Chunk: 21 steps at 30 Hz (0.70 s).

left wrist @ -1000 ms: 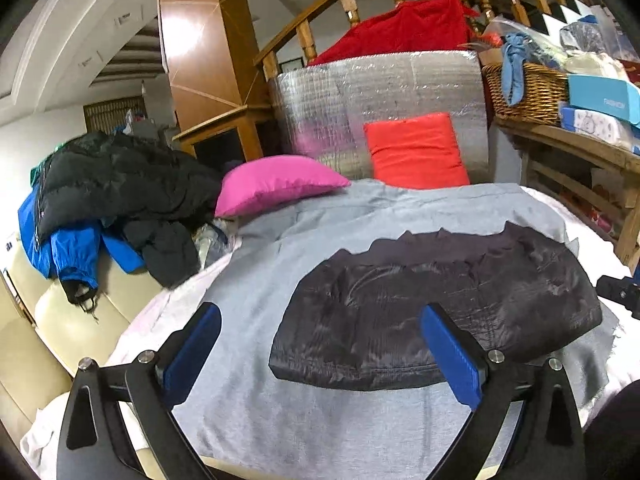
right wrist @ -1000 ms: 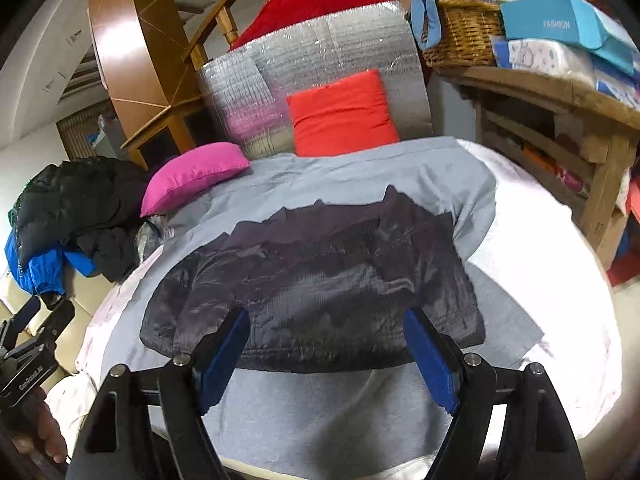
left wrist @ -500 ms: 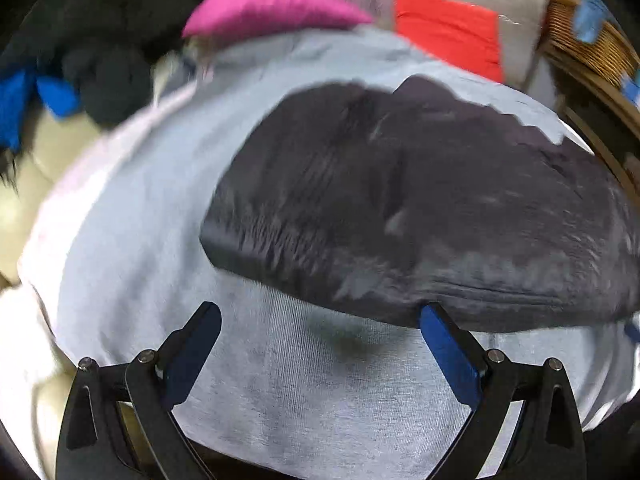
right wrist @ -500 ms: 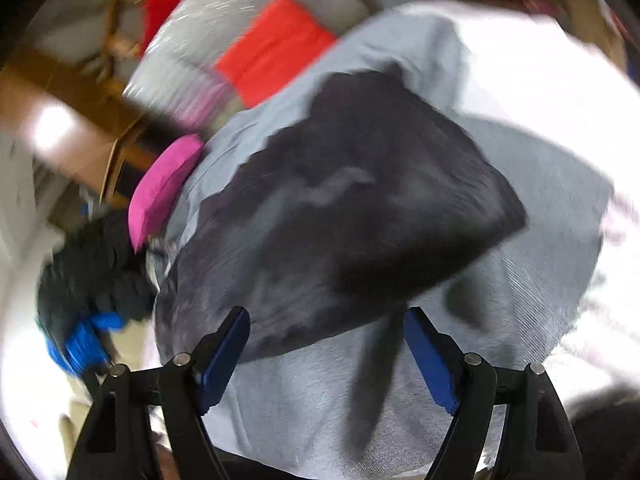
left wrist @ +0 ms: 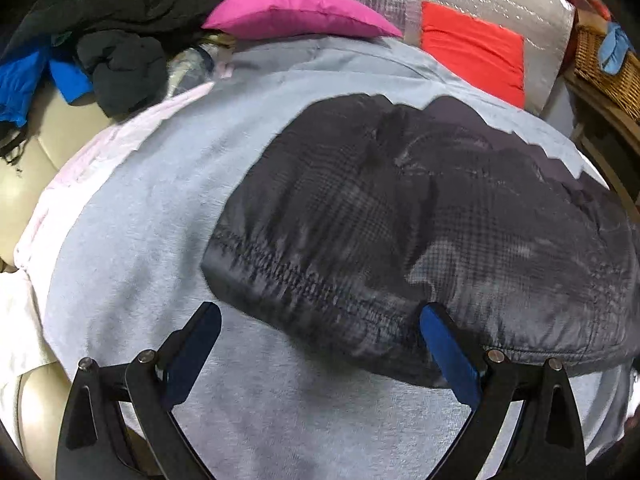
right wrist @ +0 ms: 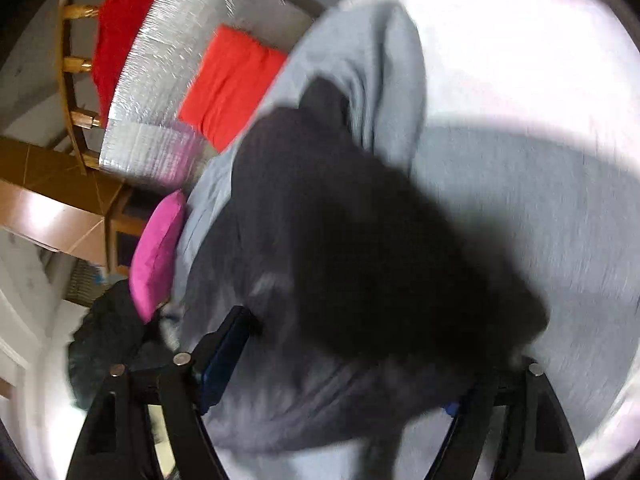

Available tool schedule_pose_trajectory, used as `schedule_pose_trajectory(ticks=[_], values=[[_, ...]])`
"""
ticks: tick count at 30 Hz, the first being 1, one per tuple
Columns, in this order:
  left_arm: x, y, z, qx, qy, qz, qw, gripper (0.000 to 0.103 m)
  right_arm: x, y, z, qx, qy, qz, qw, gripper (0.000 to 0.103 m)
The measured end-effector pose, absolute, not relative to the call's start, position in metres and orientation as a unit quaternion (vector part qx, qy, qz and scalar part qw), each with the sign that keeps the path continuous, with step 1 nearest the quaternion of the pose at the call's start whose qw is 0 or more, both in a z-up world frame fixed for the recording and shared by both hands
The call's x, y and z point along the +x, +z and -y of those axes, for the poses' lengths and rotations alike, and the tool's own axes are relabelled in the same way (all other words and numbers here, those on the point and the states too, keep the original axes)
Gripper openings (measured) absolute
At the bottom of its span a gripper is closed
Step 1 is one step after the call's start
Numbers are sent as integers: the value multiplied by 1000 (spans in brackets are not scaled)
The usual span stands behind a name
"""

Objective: Fold large clothes

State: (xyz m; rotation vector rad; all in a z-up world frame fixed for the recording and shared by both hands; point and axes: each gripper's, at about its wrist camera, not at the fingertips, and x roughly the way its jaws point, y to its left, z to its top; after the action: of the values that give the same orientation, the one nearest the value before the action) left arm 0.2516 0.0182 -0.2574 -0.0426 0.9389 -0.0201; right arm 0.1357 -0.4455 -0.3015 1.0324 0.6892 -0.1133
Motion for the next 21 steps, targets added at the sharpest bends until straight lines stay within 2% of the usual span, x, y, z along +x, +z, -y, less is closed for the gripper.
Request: schedule_pose_trajectory(ticks=[1, 2, 7, 10, 13, 15, 21], values=[[252, -260, -16, -22, -17, -455, 890, 99, 137, -296, 446, 463, -66, -316, 826, 65], [252, -261, -14, -20, -20, -456, 889, 99, 139, -290, 445, 433, -79, -311, 842, 63], [249, -262, -6, 4, -15, -452, 892, 99, 156, -295, 441, 378, -109, -334, 857, 61], [246, -256, -8, 9, -10, -444, 896, 99, 151, -294, 447, 411, -86, -335, 843, 62], [232, -243, -4, 36, -2, -407, 913, 99, 132, -294, 457, 456, -77, -340, 819, 71], [220, -231, 2, 64, 4, -368, 927, 99, 111, -289, 459, 468, -84, -336, 813, 73], [205, -216, 12, 86, -2, -324, 942, 99, 84, -257, 440, 397, -65, -345, 848, 73]])
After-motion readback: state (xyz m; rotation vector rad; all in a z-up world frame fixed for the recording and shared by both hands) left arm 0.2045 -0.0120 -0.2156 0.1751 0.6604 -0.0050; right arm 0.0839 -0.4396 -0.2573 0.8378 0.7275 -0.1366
